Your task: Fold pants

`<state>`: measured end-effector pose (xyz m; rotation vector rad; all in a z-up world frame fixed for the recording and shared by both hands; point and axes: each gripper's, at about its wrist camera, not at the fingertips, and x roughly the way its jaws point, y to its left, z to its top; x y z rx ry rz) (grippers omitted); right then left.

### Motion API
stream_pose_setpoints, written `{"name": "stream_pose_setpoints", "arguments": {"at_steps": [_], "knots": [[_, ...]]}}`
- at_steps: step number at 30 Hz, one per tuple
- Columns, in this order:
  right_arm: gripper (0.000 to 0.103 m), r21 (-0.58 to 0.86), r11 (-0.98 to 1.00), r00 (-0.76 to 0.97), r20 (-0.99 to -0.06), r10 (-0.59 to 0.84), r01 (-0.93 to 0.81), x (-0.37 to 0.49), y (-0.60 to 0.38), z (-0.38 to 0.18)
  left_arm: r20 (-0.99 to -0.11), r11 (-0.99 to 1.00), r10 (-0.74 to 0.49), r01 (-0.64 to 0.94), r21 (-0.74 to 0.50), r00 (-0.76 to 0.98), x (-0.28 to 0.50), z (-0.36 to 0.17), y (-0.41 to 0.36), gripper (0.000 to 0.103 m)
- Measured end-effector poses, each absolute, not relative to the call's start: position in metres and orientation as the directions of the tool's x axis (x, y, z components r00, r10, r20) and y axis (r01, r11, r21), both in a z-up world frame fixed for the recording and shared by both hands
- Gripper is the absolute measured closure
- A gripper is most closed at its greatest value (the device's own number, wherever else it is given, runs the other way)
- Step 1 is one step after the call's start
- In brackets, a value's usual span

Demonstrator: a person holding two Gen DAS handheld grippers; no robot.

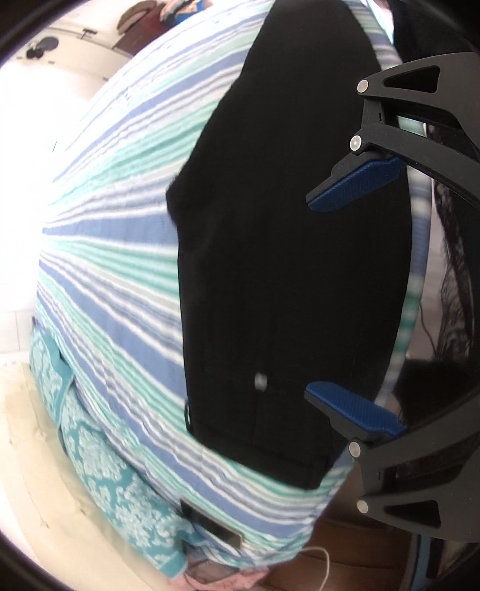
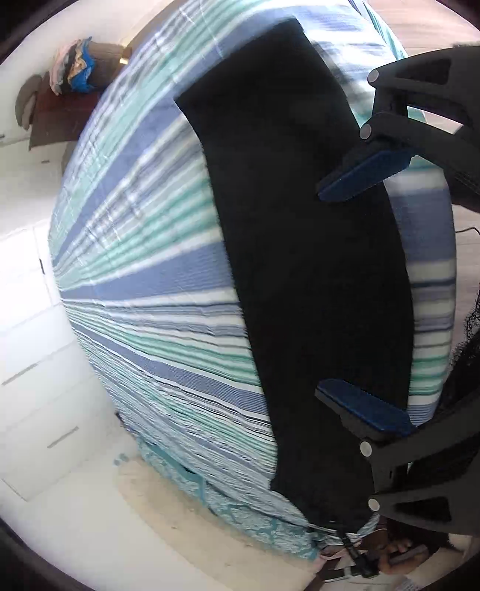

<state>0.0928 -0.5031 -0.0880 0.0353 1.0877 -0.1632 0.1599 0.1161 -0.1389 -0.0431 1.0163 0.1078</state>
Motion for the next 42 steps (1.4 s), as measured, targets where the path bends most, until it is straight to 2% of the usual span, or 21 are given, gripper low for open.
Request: {"name": "stream_pose_setpoints", "arguments": {"at_steps": [2,5,7,11,14,17,20,21,22,23,25,27,29,32,35,38,42], "knots": [[0.007,0.008,0.979,0.505,-0.858,-0.098,0.204,0.097,-0.549,-0.05,-0.848,0.998,0.026,-0.058,-0.005,0.529,0.161,-0.135,0.092,0.008],[0.001,0.178,0.947,0.552,-0.834,0.0,0.269,0.095,-0.629,-0.011,-0.845,1.0,-0.019,0.015,-0.012,0.535,0.164,-0.133,0.057,0.008],[0.002,0.22,0.92,0.505,-0.863,0.028,0.325,0.096,-0.673,-0.009,-0.85,0.998,-0.044,0.056,-0.017,0.524,0.169,-0.135,0.032,0.008],[0.008,0.303,0.899,0.43,-0.891,0.149,0.317,0.101,-0.703,-0.03,-0.863,0.995,-0.082,0.096,-0.039,0.499,0.172,-0.142,-0.003,0.008],[0.012,0.265,0.929,0.342,-0.924,0.168,0.259,0.111,-0.694,-0.053,-0.868,0.992,-0.083,0.123,-0.026,0.489,0.171,-0.145,-0.016,0.008],[0.017,0.174,0.956,0.26,-0.959,0.111,0.234,0.119,-0.692,-0.076,-0.871,0.99,-0.067,0.144,0.004,0.487,0.169,-0.145,-0.025,0.008],[0.023,0.179,0.959,0.235,-0.964,0.126,0.221,0.123,-0.691,-0.084,-0.872,0.991,-0.056,0.134,0.011,0.486,0.166,-0.15,-0.019,0.008],[0.034,0.193,0.958,0.208,-0.967,0.148,0.214,0.125,-0.687,-0.087,-0.875,0.993,-0.055,0.122,0.005,0.481,0.166,-0.153,-0.015,0.008],[0.06,0.195,0.96,0.167,-0.972,0.163,0.199,0.127,-0.683,-0.092,-0.879,0.994,-0.055,0.107,-0.004,0.474,0.166,-0.157,-0.011,0.008],[0.077,0.169,0.969,0.131,-0.981,0.146,0.182,0.128,-0.679,-0.096,-0.884,0.996,-0.055,0.084,-0.018,0.463,0.166,-0.161,-0.006,0.008],[0.08,0.164,0.96,0.114,-0.983,0.142,0.225,0.127,-0.679,-0.101,-0.889,0.998,-0.06,0.049,-0.042,0.454,0.164,-0.165,0.004,0.008],[0.082,0.203,0.944,0.175,-0.971,0.161,0.259,0.122,-0.677,-0.09,-0.885,0.997,-0.072,0.025,-0.068,0.461,0.16,-0.165,0.013,0.008],[0.083,0.314,0.909,0.288,-0.929,0.234,0.274,0.116,-0.668,-0.07,-0.873,0.997,-0.076,0.014,-0.078,0.481,0.154,-0.164,0.023,0.008],[0.083,0.487,0.85,0.404,-0.832,0.38,0.203,0.11,-0.623,-0.044,-0.861,0.995,-0.082,-0.013,-0.103,0.502,0.148,-0.166,0.039,0.008],[0.083,0.555,0.824,0.418,-0.779,0.467,0.113,0.111,-0.551,-0.038,-0.856,0.988,-0.093,-0.062,-0.144,0.509,0.142,-0.174,0.058,0.008],[0.083,0.6,0.798,0.404,-0.744,0.533,0.053,0.115,-0.471,-0.057,-0.846,0.977,-0.114,-0.096,-0.19,0.52,0.136,-0.178,0.074,0.008],[0.083,0.562,0.827,0.338,-0.773,0.537,-0.028,0.122,-0.357,-0.112,-0.826,0.969,-0.129,-0.109,-0.224,0.549,0.13,-0.172,0.09,0.008]]}}
